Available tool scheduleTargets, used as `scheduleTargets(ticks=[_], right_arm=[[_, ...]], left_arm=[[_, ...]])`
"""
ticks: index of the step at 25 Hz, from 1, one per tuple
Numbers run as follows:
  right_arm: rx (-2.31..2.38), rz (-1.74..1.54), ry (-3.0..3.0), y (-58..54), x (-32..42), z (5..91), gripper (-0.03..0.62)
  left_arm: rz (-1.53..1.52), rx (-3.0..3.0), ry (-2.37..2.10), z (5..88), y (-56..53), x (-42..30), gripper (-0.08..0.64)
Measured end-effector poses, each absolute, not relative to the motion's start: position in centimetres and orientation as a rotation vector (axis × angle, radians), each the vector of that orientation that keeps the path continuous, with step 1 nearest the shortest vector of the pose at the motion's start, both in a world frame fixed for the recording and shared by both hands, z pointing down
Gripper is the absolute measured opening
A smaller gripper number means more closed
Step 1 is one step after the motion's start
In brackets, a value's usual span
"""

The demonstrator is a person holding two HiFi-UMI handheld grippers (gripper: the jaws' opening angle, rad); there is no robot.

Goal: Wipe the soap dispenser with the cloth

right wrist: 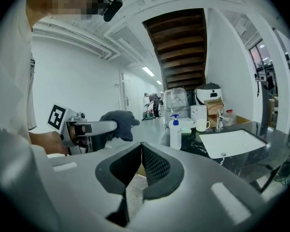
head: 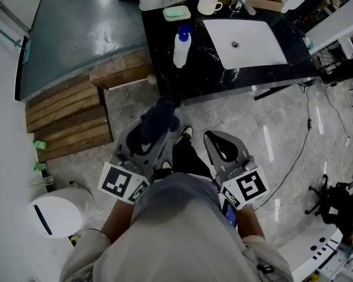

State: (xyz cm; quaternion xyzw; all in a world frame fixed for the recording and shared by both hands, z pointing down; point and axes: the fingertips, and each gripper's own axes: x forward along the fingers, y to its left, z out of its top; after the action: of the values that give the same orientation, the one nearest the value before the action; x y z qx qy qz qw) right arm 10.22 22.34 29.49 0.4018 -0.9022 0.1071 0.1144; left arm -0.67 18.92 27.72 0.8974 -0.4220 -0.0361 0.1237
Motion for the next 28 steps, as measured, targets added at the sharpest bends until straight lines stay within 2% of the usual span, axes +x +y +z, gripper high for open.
scheduleTargets(ticks=[14,28], right_arm=[[1.059,0.364,-2.707,9.2,12.5,30.6,0.003],[0.988,0.221,-2.843,-0.1,12.5,26.8,0.038]], left_arm=[[-0.014,2.587,-1.294,28.0,7.0,2.3,0.179],[-0.078,2.661,-1.422,22.4,0.8,3.3,0.179]])
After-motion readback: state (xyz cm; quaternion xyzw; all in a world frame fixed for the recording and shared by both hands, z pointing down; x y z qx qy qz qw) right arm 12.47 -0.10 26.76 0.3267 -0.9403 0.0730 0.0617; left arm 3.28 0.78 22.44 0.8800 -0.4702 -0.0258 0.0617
